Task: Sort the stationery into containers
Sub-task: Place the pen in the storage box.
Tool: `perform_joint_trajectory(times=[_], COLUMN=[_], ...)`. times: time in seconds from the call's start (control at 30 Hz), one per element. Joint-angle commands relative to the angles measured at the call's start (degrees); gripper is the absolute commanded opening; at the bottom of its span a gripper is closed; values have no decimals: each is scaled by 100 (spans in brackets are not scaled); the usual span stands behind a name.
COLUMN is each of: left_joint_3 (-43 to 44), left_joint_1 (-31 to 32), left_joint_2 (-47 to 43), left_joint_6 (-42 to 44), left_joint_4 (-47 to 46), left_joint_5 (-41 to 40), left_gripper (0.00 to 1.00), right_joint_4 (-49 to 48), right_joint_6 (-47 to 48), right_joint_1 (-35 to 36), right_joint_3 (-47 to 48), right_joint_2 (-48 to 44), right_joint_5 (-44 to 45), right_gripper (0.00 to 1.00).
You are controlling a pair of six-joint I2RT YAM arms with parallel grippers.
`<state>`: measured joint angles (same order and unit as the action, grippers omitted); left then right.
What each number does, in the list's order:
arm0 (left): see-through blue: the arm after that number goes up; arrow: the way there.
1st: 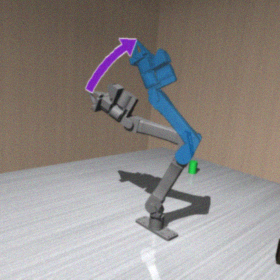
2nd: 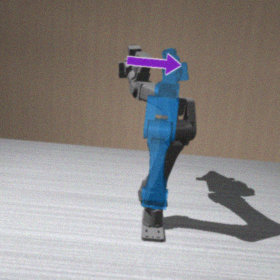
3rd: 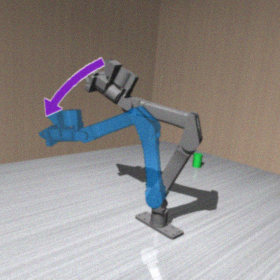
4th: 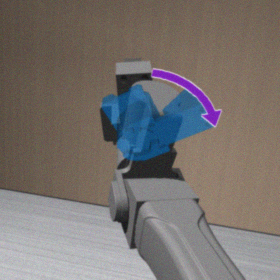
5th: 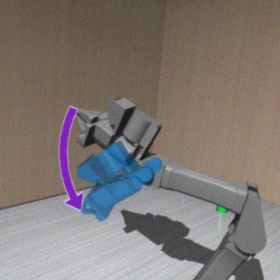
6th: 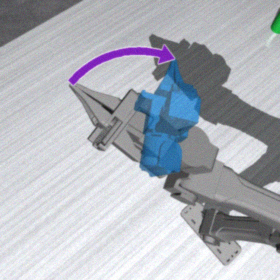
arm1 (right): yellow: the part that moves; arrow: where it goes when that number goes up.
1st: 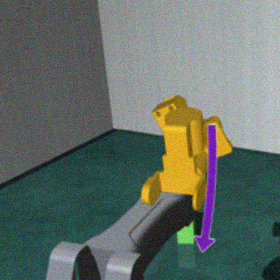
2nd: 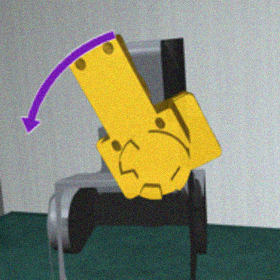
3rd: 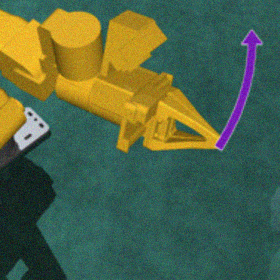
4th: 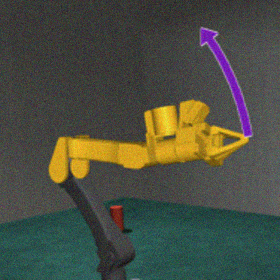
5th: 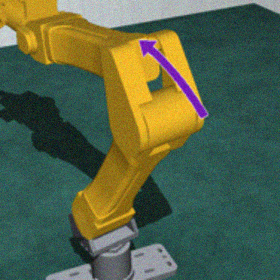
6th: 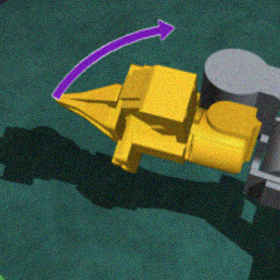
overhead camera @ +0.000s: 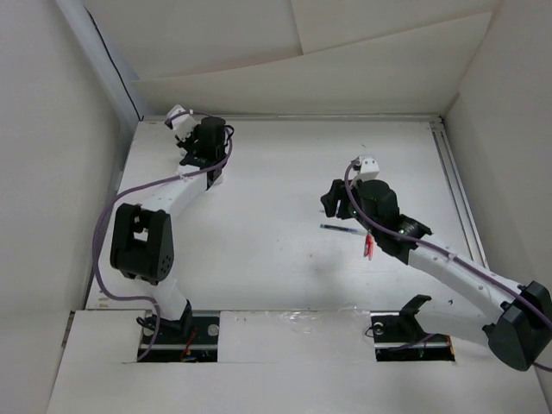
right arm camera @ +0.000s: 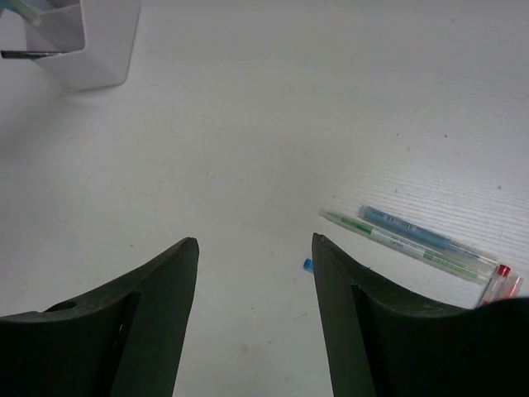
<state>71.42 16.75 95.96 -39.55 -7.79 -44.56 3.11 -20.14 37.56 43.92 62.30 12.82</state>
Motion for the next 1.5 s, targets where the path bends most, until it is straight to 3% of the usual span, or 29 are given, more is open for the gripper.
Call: perform_joint_trajectory(times=[0.0,0.53,1.1,1.33,1.47], left_joint_3=[408,1015,1015,1014,962], left_joint_1=[-41,-41,-41,-41,-41], left_joint_2=[273,1293,1610,1610,1470], left_joint_6=[623,2179,2118,2039,1960], left_joint_4=[68,-899,-1014,-961,-891], left_joint_5=[-983,-1750,-1829,-1829,-1697], left_gripper=[0,0,1,24,31], right_joint_4=[-382,-496,-549,-549,-549], right_joint_6=[-51,1,54,54,2], right_joint_1=[-30,-30,-30,-30,-82], right_joint_3=[-15,-121,-173,-173,-173], right_joint_2=[-148,-368,-473,-421,-421], right_joint_5=[-182,-368,-473,-333,-394], right_gripper=[63,62,62,65,67])
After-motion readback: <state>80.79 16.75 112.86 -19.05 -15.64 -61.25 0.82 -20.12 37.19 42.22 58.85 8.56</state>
